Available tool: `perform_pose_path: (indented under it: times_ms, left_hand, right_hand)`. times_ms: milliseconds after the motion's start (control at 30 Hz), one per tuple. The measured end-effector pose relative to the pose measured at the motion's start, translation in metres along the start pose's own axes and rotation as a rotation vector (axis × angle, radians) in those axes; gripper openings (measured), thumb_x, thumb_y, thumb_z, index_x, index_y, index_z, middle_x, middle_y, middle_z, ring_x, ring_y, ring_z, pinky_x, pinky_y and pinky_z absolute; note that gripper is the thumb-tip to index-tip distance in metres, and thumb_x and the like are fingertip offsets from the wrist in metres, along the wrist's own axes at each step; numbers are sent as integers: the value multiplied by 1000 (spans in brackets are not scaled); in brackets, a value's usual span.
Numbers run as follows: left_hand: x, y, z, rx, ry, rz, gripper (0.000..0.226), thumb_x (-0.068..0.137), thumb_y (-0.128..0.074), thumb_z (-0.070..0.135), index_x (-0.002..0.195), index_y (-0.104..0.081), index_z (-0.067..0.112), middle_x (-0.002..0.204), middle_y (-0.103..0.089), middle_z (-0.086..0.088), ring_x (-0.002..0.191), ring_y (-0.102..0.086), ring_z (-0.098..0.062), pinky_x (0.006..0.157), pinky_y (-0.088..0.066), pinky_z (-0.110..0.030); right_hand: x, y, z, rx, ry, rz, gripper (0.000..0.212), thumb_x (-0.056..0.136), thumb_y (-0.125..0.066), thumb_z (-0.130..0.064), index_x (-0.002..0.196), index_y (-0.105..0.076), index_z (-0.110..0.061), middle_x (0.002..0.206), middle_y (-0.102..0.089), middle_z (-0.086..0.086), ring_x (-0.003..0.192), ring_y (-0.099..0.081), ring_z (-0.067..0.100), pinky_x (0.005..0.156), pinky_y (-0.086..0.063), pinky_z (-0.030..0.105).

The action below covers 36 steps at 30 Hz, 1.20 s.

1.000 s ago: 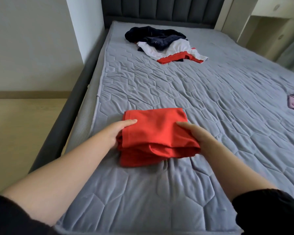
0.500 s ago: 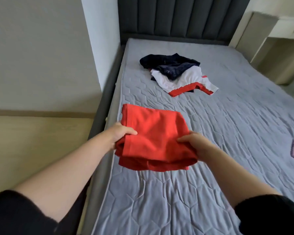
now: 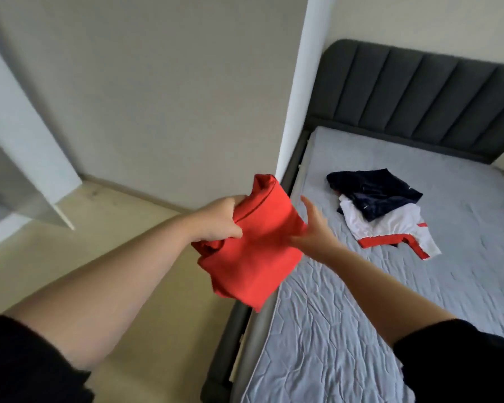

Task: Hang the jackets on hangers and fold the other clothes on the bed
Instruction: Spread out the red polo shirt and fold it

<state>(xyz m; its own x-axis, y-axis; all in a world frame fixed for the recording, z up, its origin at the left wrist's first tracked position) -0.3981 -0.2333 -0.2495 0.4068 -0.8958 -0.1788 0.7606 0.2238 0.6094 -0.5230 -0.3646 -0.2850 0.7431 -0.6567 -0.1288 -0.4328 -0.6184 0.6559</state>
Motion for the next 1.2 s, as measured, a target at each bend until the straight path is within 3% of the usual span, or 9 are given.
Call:
perform_pose_path:
  times_ms: [133,300,467,567,667,900,1000,1100,1200]
  left_hand:
    - [-65,119,-19,52,48,36,57,68,-65,-2,108,-53,37,93,-65,19,81,-63,4,68,-49,-12]
    - [-155,241,-95,9,213,204,52,70,-72,3,103,-54,38,93,-65,16,82,-63,0,65,-49,-15]
    - [-243,340,-162,-105,326,453,47,67,-77,3,92,-62,40,86,-70,16,79,-67,-5,64,-51,-19]
    - [-278,389,-195,-124,359,518,46,68,-77,4,99,-63,35,91,-71,11,83,-68,-10,69,-54,-24]
    - [-305,443,-232,-81,420,573,31,71,-78,9,87,-63,32,86,-70,12,77,-67,-6,61,-50,-19]
    - [-338,610,-339,64,632,622,11,80,-73,36,85,-65,31,89,-67,9,79,-65,-8,63,-49,-20]
    - [-348,685,-380,-87,678,657,38,78,-74,44,108,-68,20,102,-72,0,91,-69,-18,85,-55,-33]
    - [-355,744,-413,-204,685,586,57,69,-78,48,117,-64,21,112,-70,0,105,-66,-20,100,-48,-40]
    - [-371,791,-453,-259,717,478,57,78,-77,31,129,-57,16,124,-65,0,116,-60,-21,106,-42,-41]
  right_hand:
    - [7,-66,-147,55,170,-379,70,72,-83,-9,133,-50,-14,123,-61,3,116,-57,20,101,-45,33]
    - [11,-138,-280,-90,315,-422,32,73,-81,-14,101,-66,-15,92,-67,1,84,-59,13,76,-48,26]
    - [5,-224,-397,5,416,-561,28,77,-77,-19,104,-66,-19,97,-71,-2,88,-66,13,77,-51,20]
    - [11,-274,-453,45,410,-680,28,78,-77,-22,104,-70,-16,100,-73,2,91,-70,18,86,-54,30]
    - [21,-327,-512,69,434,-778,31,80,-75,-21,109,-68,-12,101,-73,5,93,-70,21,90,-54,36]
    - [84,-448,-666,154,448,-1008,20,86,-67,-15,106,-65,-12,103,-72,10,92,-71,25,76,-57,33]
    - [127,-488,-743,185,474,-1037,14,85,-68,-13,100,-66,-14,98,-74,9,88,-71,25,69,-57,31]
    - [167,-527,-819,184,517,-1038,16,84,-69,-13,100,-67,-12,97,-74,10,90,-70,27,79,-56,37]
    - [193,-575,-891,139,589,-1049,19,83,-70,-14,102,-67,-12,99,-73,12,93,-69,30,88,-53,40]
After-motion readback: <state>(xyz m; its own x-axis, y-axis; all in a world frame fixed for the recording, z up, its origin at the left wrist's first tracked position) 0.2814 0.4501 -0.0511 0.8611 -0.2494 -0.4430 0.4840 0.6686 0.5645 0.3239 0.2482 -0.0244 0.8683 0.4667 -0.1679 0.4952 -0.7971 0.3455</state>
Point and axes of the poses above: each hand's wrist, its own x-axis towards the middle knuckle, its own y-axis out of the back of the hand, z = x × y, the point moved 10 cm from there along x, towards the middle knuckle
